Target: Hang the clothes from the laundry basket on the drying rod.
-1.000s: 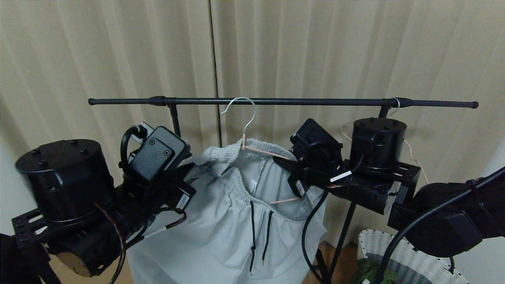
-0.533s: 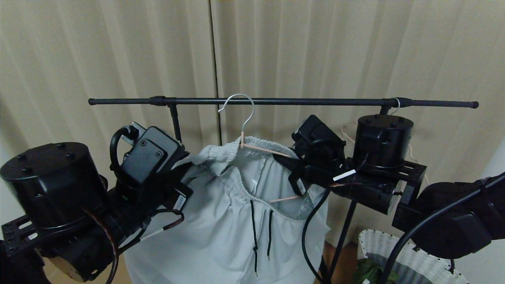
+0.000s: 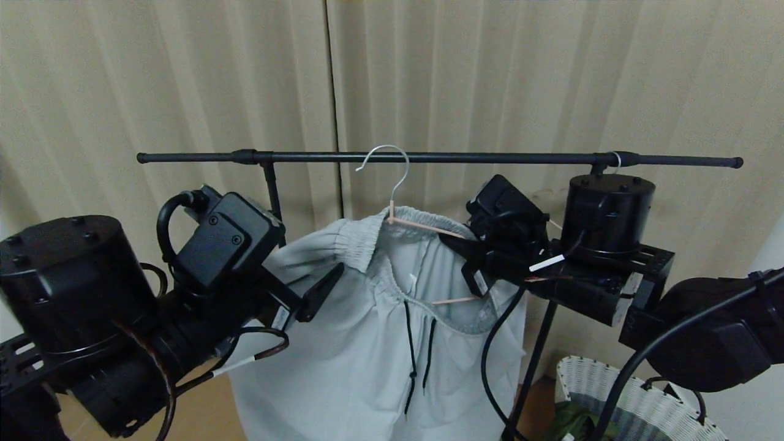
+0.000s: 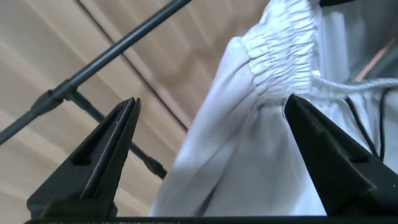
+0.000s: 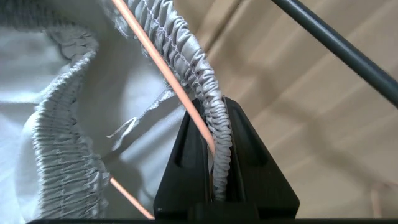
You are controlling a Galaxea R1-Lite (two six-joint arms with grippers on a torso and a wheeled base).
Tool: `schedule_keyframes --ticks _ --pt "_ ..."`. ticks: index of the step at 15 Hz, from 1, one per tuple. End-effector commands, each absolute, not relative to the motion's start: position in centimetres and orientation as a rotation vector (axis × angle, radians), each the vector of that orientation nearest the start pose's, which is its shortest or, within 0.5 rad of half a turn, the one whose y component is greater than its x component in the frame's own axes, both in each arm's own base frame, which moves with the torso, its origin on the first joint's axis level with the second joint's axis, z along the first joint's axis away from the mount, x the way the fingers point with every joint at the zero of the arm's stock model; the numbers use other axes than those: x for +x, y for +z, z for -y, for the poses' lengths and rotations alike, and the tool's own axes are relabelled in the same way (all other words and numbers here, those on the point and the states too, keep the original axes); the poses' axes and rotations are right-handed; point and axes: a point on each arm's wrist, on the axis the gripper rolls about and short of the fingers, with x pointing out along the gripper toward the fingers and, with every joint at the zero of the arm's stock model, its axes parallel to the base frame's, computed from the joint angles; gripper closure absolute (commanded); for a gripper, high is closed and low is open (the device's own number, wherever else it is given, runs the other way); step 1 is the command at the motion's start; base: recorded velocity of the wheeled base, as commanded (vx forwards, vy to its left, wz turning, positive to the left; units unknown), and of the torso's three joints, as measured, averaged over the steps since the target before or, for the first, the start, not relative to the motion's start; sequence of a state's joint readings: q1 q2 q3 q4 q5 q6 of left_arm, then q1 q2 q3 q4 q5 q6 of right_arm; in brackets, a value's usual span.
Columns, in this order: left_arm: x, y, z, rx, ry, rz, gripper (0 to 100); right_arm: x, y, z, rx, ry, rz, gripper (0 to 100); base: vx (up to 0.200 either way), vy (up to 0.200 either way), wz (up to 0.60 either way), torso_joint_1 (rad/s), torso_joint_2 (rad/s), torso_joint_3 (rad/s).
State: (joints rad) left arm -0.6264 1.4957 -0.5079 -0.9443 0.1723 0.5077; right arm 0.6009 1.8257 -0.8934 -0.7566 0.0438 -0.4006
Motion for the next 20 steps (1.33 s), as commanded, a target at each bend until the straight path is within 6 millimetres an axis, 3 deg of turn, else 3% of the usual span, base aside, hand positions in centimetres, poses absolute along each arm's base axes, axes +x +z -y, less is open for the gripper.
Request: schedule_keyframes --ticks 1,4,6,10,12,18,19,20 --pt "18.9 20.0 13.3 0.497 -0.475 0.121 0 28.1 18.1 -18.2 -0.446 0.637 -0.038 100 0.0 0.0 0.0 0.0 0.0 0.0" --pt "17.9 20.9 12.5 0.481 -0.487 0.164 0 27.7 18.4 -16.4 -0.449 0.59 -0.045 100 0.0 0.0 0.0 0.0 0.0 0.0" --pt "17.7 20.3 11.0 0.484 -0.437 0.134 0 27.1 19.3 -14.6 -0.453 0.548 -0.027 100 0.0 0.0 0.0 0.0 0.0 0.0" --pt "17.1 16.3 8.6 0.531 -0.391 -0.035 0 25.6 21.9 -12.7 -0.433 0.501 0.047 100 0.0 0.0 0.0 0.0 0.0 0.0" --pt "17.0 15.5 8.4 0.52 -0.405 -0.067 0 24.3 22.5 -12.1 -0.43 0.509 0.054 100 0.0 0.0 0.0 0.0 0.0 0.0" --pt "19.4 14.6 9.2 0.455 -0.45 -0.126 0 22.4 23.8 -11.7 -0.417 0.576 0.116 100 0.0 0.0 0.0 0.0 0.0 0.0" --pt "19.4 14.7 9.2 0.455 -0.45 -0.126 100 22.3 23.8 -11.7 -0.417 0.58 0.118 100 0.0 0.0 0.0 0.0 0.0 0.0" --pt "19.4 14.6 9.2 0.455 -0.45 -0.128 100 21.9 23.8 -11.9 -0.416 0.591 0.124 100 0.0 0.0 0.0 0.0 0.0 0.0"
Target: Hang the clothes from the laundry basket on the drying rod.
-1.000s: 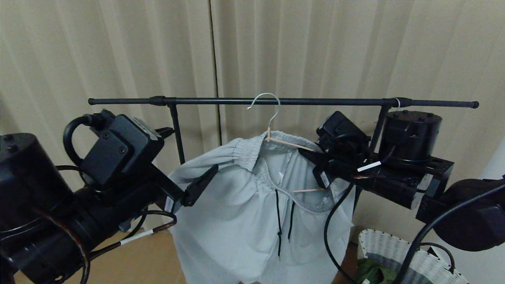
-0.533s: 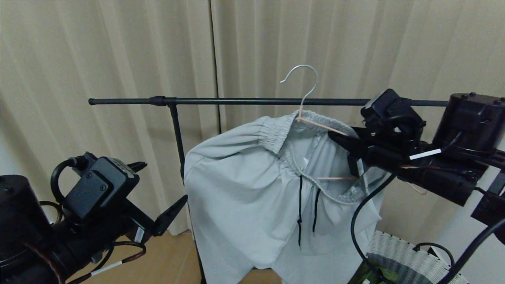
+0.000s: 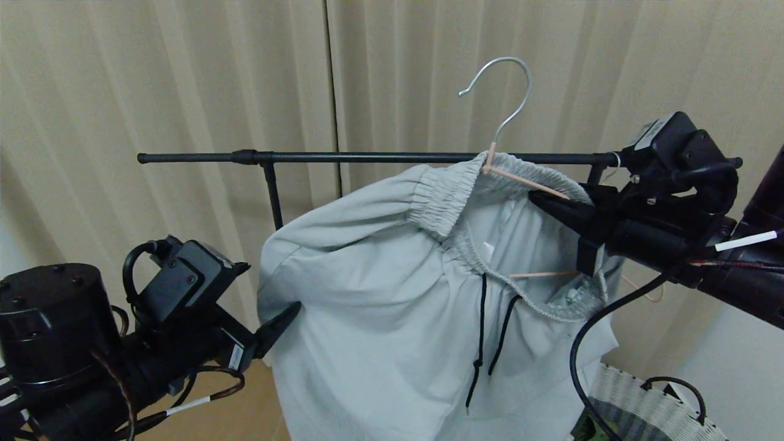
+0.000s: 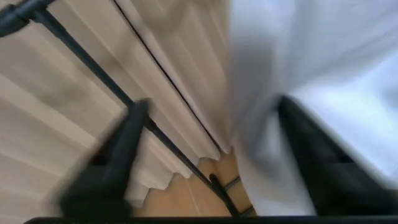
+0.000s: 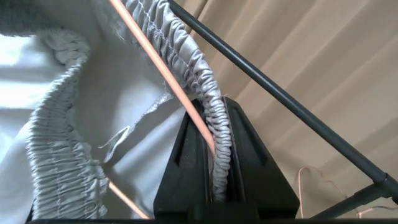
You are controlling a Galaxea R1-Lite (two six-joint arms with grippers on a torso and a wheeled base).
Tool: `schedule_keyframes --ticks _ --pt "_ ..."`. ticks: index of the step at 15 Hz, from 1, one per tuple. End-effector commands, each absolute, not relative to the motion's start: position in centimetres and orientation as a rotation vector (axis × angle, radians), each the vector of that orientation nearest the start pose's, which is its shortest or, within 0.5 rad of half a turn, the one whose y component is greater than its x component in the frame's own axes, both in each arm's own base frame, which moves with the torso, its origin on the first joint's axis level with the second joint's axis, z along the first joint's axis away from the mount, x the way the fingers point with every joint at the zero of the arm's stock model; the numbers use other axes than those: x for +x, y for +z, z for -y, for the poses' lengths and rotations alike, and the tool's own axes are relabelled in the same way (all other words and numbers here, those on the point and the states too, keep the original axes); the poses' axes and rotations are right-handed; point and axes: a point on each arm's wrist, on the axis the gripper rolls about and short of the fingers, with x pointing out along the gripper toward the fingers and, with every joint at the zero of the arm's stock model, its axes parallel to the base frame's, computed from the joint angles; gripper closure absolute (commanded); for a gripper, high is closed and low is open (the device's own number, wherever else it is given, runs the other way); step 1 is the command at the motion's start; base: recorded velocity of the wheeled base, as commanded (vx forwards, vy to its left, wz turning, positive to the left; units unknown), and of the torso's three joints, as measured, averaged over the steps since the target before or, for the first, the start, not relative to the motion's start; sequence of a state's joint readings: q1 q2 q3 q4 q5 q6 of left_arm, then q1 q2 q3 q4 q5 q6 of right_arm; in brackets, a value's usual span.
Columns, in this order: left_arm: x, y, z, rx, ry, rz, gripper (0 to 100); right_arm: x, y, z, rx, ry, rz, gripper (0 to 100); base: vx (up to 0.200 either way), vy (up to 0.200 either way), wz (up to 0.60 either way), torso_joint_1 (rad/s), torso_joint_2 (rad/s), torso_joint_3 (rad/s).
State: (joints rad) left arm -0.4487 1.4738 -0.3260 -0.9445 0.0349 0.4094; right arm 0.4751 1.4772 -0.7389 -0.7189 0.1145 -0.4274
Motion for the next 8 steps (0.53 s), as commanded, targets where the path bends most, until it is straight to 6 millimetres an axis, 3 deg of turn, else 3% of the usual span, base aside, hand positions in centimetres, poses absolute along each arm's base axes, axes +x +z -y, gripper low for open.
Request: schedule_keyframes --ticks 1,3,8 --pt "19.4 14.6 9.2 0.455 -0.448 -0.128 100 21.8 23.9 -11.8 -0.416 0.591 0.125 100 0.0 0.0 0.0 0.0 0.0 0.0" --pt "19.3 14.2 8.7 0.461 -0.428 -0.149 100 22.1 23.9 -11.9 -0.416 0.585 0.122 100 0.0 0.0 0.0 0.0 0.0 0.0" --pt "19.6 12.8 4.3 0.57 -0.254 -0.241 100 22.2 24.2 -11.0 -0.426 0.554 0.077 100 0.0 0.0 0.0 0.0 0.0 0.0"
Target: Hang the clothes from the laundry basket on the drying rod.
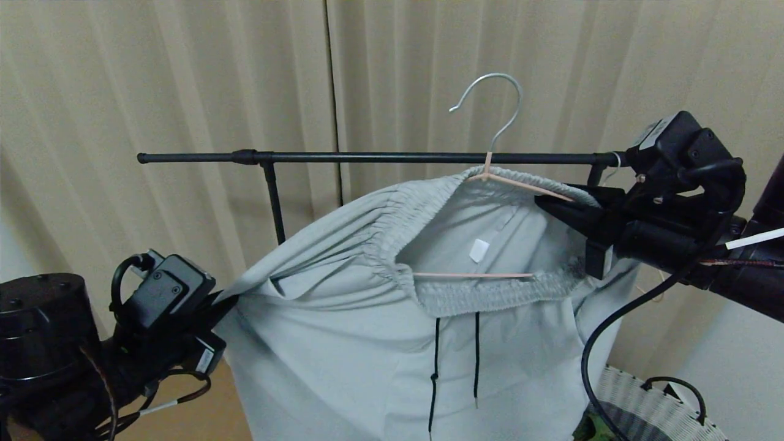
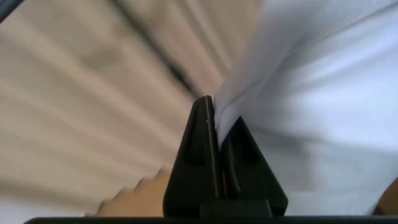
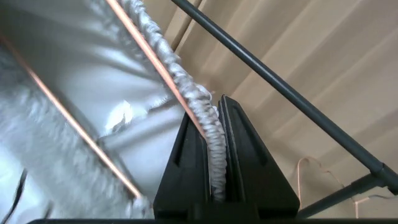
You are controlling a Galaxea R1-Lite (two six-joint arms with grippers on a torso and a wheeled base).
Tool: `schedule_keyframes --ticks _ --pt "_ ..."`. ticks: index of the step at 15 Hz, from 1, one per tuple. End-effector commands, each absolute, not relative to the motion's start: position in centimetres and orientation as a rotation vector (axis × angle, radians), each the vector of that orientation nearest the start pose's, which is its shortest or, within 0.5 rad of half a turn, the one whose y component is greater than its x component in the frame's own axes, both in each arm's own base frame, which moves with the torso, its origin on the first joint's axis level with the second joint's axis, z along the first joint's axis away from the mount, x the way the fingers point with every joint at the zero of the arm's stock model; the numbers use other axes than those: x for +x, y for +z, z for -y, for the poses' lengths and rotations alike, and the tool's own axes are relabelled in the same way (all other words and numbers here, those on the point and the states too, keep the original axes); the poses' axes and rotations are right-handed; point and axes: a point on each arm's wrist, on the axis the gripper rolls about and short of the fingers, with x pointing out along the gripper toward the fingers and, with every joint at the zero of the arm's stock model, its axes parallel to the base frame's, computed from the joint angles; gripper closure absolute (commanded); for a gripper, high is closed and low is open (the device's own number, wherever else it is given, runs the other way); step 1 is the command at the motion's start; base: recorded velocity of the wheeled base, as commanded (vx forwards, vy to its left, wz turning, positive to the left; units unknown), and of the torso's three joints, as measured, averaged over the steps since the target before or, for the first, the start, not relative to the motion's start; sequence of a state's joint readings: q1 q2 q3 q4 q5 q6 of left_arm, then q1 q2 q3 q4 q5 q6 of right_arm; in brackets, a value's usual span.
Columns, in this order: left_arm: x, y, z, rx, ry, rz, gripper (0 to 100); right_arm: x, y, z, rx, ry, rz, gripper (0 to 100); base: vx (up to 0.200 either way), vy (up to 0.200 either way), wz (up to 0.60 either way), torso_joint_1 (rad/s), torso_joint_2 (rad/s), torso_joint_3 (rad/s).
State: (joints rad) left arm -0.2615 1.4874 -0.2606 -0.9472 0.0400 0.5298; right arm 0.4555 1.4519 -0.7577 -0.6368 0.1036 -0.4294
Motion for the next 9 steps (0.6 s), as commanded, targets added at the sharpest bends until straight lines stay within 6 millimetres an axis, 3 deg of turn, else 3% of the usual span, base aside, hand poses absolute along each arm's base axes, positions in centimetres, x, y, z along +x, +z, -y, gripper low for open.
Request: schedule_keyframes --ticks 1,5,6,9 --pt "19.62 12.7 4.22 0.57 -0.25 -0.245 100 22.27 24.23 -11.04 -0.426 0.555 0.075 100 0.0 0.0 0.0 0.0 0.0 0.0" --pt "19.65 12.78 3.94 0.563 -0.234 -0.242 100 22.18 23.95 -11.0 -0.432 0.563 0.044 100 0.0 0.0 0.0 0.0 0.0 0.0" --pt "19.62 12.86 4.0 0.562 -0.236 -0.232 0 22.22 23.96 -11.02 -0.432 0.563 0.044 100 0.0 0.0 0.0 0.0 0.0 0.0" --pt "19.21 13.55 4.35 0.545 -0.248 -0.187 0 22.25 23.86 -11.11 -0.436 0.569 0.018 100 0.0 0.0 0.0 0.0 0.0 0.0"
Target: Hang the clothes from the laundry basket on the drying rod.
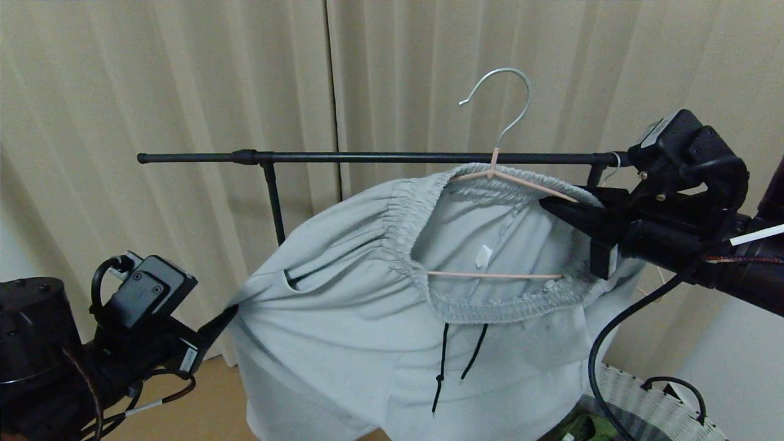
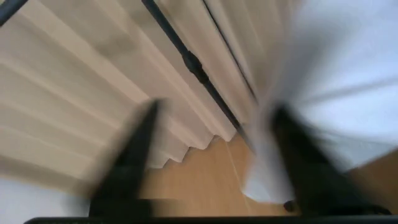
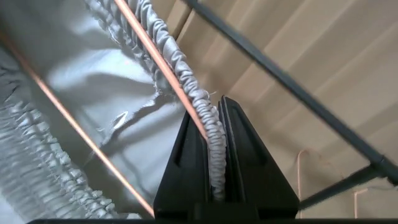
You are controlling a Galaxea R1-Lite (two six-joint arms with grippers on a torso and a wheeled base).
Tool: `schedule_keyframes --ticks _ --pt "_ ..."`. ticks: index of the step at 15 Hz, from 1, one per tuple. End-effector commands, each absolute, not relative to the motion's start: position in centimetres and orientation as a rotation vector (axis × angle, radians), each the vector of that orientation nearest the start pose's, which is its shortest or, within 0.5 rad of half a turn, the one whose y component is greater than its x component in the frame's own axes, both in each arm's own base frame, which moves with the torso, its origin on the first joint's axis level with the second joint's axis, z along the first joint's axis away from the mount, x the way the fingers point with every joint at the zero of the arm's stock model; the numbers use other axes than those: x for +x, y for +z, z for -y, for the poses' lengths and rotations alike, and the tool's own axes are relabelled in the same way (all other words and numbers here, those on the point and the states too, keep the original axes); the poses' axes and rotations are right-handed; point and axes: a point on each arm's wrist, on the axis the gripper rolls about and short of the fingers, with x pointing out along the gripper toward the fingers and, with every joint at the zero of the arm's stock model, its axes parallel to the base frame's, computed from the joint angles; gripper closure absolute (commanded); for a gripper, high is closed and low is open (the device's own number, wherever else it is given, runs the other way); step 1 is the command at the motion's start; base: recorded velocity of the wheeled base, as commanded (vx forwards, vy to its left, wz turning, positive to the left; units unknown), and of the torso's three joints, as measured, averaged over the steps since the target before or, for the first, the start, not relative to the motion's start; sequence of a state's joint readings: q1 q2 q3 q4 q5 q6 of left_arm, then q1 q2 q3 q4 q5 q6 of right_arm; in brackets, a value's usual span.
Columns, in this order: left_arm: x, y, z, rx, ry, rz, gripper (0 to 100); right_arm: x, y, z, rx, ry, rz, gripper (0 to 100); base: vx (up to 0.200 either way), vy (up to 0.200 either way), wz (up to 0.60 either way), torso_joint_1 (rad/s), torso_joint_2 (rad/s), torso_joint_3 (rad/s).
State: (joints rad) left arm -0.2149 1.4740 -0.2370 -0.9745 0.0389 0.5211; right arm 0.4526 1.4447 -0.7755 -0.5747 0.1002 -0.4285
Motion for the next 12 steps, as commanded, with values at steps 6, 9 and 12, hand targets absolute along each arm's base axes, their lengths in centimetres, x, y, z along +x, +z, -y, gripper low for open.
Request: schedule_keyframes --ticks 6,9,12 --pt "16.1 16.7 4.6 0.417 -0.262 -0.018 0 21.9 23.1 -10.6 -0.477 0.5 -0.163 100 0.0 0.0 0.0 0.0 0.0 0.0" --pt "14.1 16.8 4.2 0.296 -0.294 0.009 0 22.3 22.2 -9.7 -0.481 0.424 -0.254 100 0.0 0.0 0.0 0.0 0.0 0.0" --pt "12.0 15.4 3.2 0.229 -0.265 -0.021 0 21.9 21.4 -9.2 -0.456 0.333 -0.366 100 0.0 0.0 0.0 0.0 0.0 0.0"
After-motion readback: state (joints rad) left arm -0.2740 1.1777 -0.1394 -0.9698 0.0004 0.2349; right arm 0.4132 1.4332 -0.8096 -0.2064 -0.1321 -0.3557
